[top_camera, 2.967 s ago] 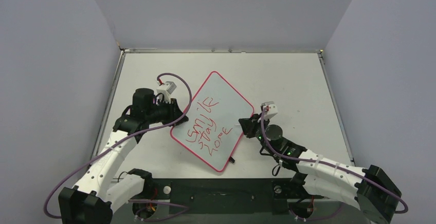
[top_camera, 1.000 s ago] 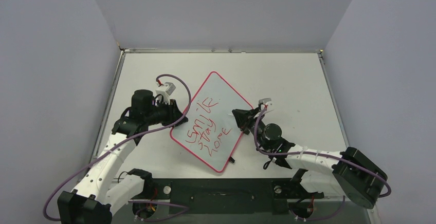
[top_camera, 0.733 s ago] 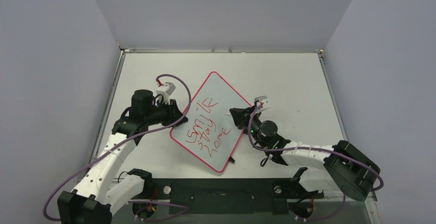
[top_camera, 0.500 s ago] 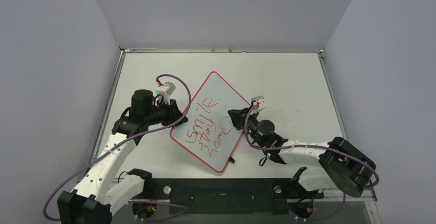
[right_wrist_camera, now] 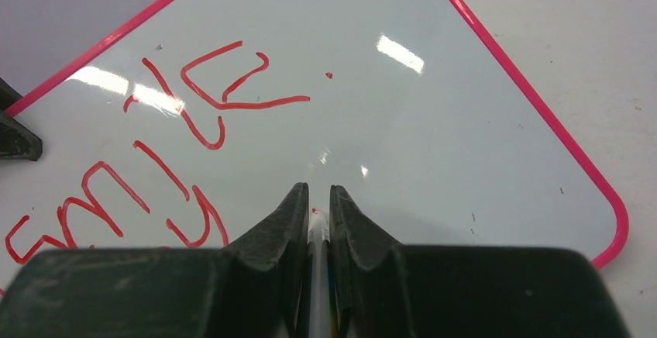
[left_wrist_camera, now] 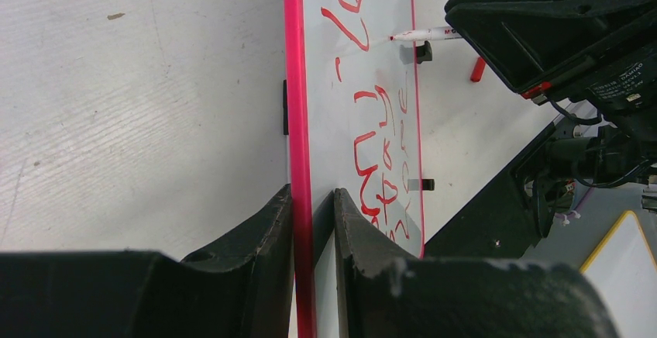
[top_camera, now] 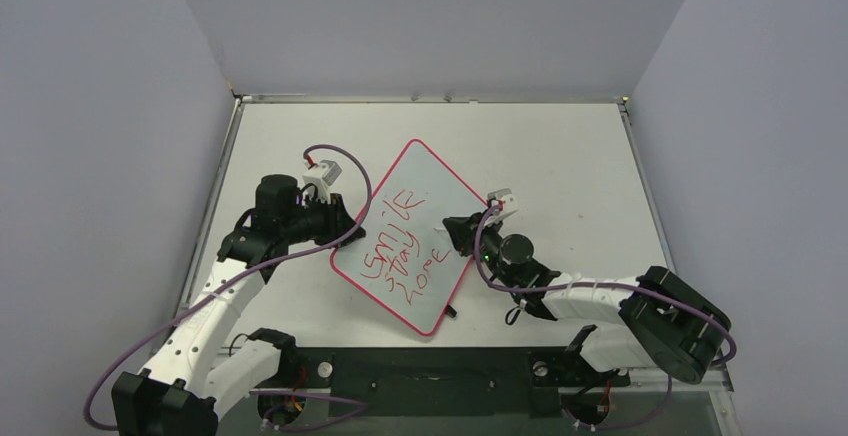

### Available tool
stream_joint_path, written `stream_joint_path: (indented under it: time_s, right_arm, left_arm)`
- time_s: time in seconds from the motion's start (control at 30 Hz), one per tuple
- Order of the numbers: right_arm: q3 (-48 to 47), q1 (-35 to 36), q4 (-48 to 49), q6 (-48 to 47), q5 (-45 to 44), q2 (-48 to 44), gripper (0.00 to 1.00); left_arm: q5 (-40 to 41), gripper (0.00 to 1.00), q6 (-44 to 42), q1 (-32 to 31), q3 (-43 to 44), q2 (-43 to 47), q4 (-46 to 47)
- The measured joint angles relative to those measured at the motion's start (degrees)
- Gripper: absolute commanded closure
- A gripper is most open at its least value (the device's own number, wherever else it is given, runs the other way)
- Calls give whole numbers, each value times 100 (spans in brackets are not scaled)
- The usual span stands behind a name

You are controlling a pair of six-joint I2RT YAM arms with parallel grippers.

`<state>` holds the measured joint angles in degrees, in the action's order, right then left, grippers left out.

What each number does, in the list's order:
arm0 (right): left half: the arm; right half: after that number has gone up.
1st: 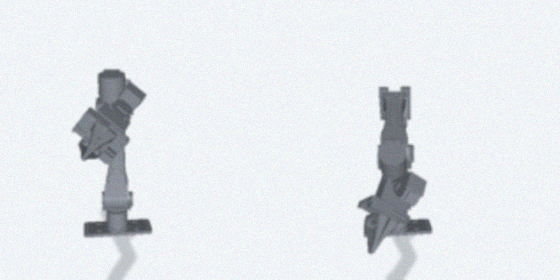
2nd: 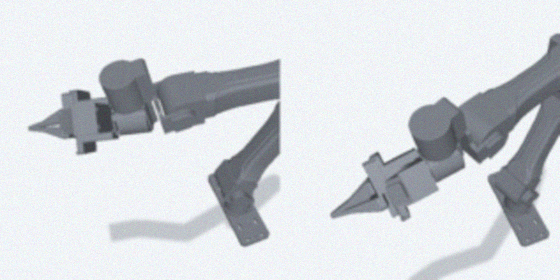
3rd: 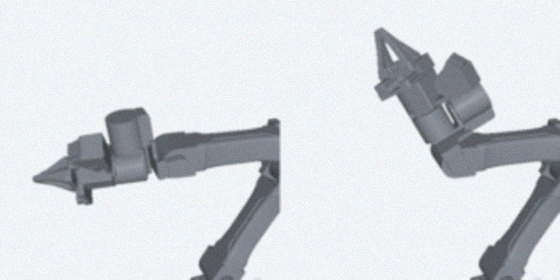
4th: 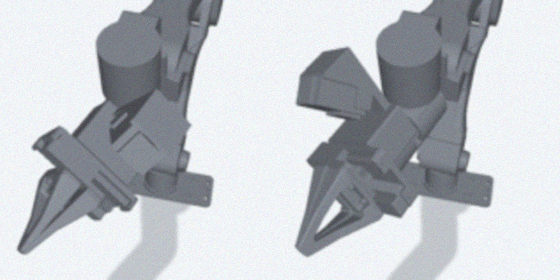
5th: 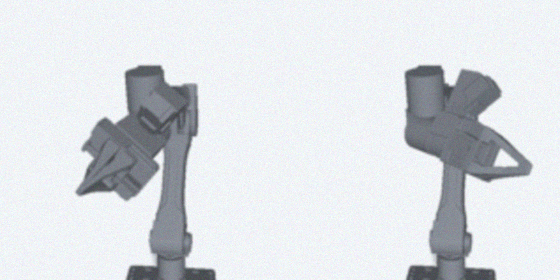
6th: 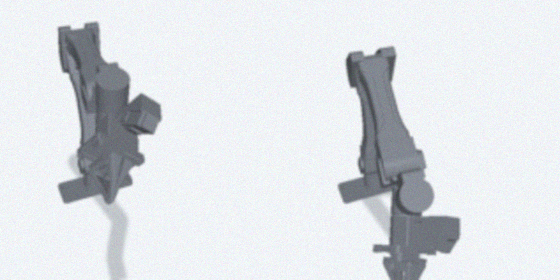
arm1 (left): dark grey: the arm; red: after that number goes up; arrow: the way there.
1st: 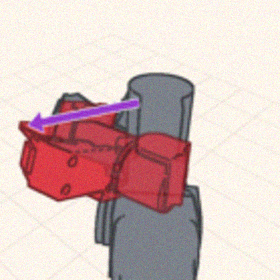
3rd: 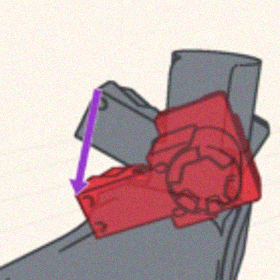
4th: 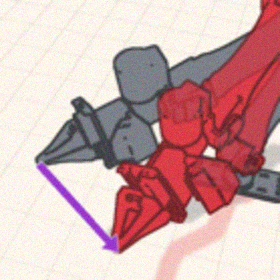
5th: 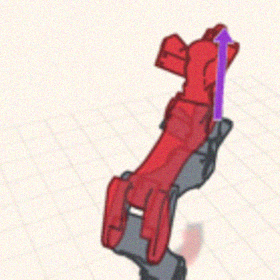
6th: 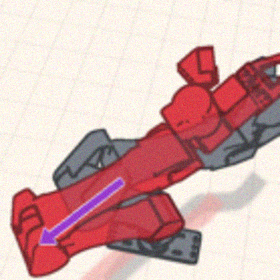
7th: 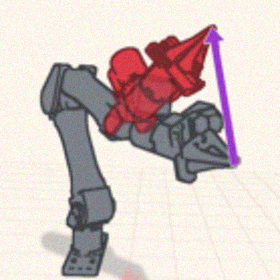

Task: Write a sentence on the whiteboard

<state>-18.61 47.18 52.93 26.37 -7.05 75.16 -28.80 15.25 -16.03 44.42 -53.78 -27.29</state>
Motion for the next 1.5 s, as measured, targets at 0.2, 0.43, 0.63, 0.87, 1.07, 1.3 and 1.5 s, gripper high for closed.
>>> stream_joint_path:
  time_s: [0.2, 0.43, 0.63, 0.87, 1.07, 1.3, 1.5]
  right_arm:
    - [133, 0, 44, 68, -4, -37, 100]
    - [271, -2, -11, 146, -17, -146, 100]
    - [461, -2, -260, 251, -46, -398, 100]
    - [796, -2, -772, 422, -116, -901, 100]
    - [986, -2, -1482, 474, -216, -1419, 100]
    - [999, -2, -2253, 446, -212, -2243, 100]
    - [645, 0, -2479, 278, -142, -2450, 100]
  left_arm:
    - [2, 100, -2, 0, -2, 0, 0]
    - [4, 100, -2, 0, -4, 0, 0]
    - [2, 100, -2, 0, -4, 0, 0]
    - [2, 100, -2, 0, -4, 0, 0]
    - [2, 100, 0, 0, -4, 0, 2]
    - [2, 100, -2, 0, -4, 0, 4]
    - [2, 100, -2, 0, -4, 0, 4]
